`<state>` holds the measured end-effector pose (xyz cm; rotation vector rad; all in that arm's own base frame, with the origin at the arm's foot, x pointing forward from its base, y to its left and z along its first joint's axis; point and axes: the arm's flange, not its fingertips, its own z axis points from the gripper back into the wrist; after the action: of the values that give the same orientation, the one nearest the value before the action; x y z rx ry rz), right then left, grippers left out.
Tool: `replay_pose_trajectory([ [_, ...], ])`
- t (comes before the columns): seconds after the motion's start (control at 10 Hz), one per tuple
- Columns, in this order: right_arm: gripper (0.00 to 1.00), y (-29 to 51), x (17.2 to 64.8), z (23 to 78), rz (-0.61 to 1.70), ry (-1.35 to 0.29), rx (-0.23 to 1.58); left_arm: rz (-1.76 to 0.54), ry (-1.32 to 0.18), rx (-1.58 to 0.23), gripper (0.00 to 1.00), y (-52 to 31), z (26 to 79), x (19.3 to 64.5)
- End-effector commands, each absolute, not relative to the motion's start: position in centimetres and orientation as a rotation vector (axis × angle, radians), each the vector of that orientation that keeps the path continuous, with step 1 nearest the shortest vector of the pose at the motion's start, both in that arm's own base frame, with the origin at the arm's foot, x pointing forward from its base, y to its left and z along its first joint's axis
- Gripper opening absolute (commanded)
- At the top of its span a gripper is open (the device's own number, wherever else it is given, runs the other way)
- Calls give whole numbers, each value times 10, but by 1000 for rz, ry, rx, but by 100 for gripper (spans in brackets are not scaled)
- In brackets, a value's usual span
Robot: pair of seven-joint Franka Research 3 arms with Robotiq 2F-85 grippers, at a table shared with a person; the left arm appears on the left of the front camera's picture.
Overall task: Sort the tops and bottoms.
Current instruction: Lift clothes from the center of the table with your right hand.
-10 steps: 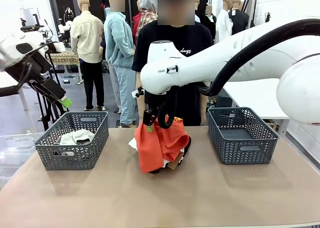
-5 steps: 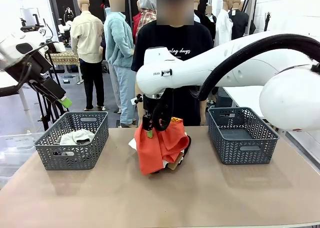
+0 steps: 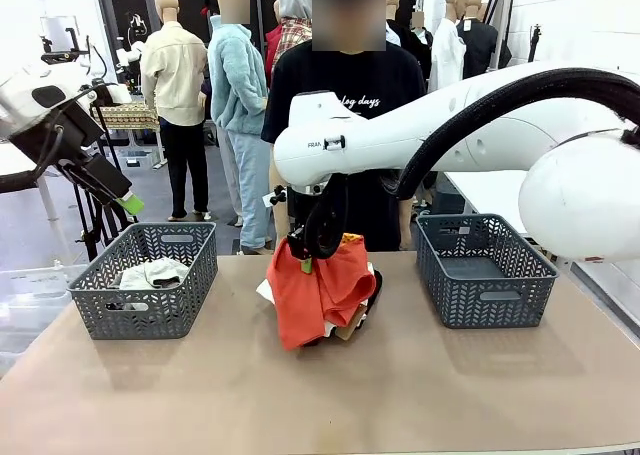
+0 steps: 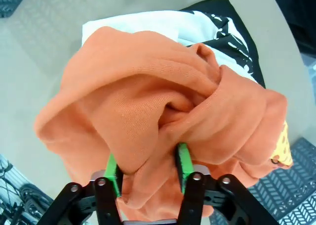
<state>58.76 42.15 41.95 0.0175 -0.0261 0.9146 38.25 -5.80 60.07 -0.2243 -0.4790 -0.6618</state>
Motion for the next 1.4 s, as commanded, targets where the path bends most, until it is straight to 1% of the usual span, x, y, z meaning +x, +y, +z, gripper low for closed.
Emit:
replay_pose_trajectory([
  [0.0, 7, 419, 589, 424, 919, 3, 10, -658, -474, -226, 100, -58, 603, 382],
  [0.1, 0, 418, 589, 423, 916, 6, 16, -658, -474, -226, 100, -58, 603, 382],
  [0.5, 0, 414, 589, 427, 910, -7, 48, -658, -474, -226, 100, -58, 603, 382],
  [0.7, 0, 402, 586, 426, 915, 24, 48, -658, -474, -226, 100, -58, 603, 382],
  [0.8, 0, 391, 582, 435, 884, -24, 50, -658, -474, -226, 100, -58, 603, 382],
  [0.9, 0, 385, 578, 442, 871, -66, 100, -658, -474, -226, 100, -58, 603, 382],
  [1.0, 0, 407, 592, 428, 894, -16, 34, -658, -474, -226, 100, -58, 603, 382],
  [1.3, 0, 407, 592, 428, 894, -16, 34, -658, -474, -226, 100, -58, 603, 382],
])
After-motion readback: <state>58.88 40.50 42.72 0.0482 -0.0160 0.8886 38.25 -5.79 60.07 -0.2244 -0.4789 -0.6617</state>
